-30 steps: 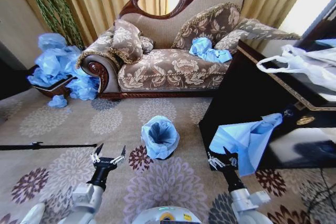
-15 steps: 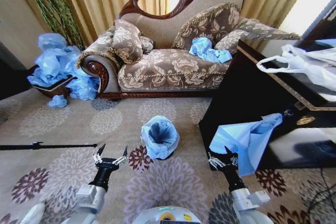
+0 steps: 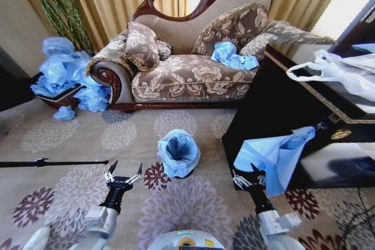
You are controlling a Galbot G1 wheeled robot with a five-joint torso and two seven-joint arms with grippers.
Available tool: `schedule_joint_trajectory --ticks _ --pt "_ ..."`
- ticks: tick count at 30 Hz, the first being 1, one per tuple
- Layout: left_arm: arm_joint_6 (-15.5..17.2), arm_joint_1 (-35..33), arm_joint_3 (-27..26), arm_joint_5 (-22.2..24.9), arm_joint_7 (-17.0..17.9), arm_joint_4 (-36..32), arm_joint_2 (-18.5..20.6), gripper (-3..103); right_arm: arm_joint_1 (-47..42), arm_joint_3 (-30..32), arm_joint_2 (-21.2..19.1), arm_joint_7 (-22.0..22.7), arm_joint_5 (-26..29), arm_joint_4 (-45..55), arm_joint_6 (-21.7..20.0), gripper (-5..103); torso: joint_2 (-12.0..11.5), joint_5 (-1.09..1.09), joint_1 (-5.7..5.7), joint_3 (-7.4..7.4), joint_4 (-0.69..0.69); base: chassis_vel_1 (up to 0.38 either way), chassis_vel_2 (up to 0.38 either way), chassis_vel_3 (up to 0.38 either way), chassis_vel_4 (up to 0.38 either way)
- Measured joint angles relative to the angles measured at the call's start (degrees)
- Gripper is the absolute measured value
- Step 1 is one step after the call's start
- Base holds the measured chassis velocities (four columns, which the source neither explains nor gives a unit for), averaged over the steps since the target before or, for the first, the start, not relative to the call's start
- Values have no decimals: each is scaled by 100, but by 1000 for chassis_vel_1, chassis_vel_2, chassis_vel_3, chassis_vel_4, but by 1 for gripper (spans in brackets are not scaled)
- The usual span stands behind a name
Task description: Place a garbage bag over the trash bin.
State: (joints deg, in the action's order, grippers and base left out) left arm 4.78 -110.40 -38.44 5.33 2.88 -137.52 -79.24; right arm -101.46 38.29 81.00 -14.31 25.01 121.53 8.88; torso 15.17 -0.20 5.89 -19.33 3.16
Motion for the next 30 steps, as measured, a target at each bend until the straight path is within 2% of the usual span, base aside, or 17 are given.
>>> schedule_joint_trajectory --ticks 30 --pt "1 0 0 1 2 0 0 100 0 -2 -1 7 1 0 0 100 0 0 0 0 0 0 0 0 0"
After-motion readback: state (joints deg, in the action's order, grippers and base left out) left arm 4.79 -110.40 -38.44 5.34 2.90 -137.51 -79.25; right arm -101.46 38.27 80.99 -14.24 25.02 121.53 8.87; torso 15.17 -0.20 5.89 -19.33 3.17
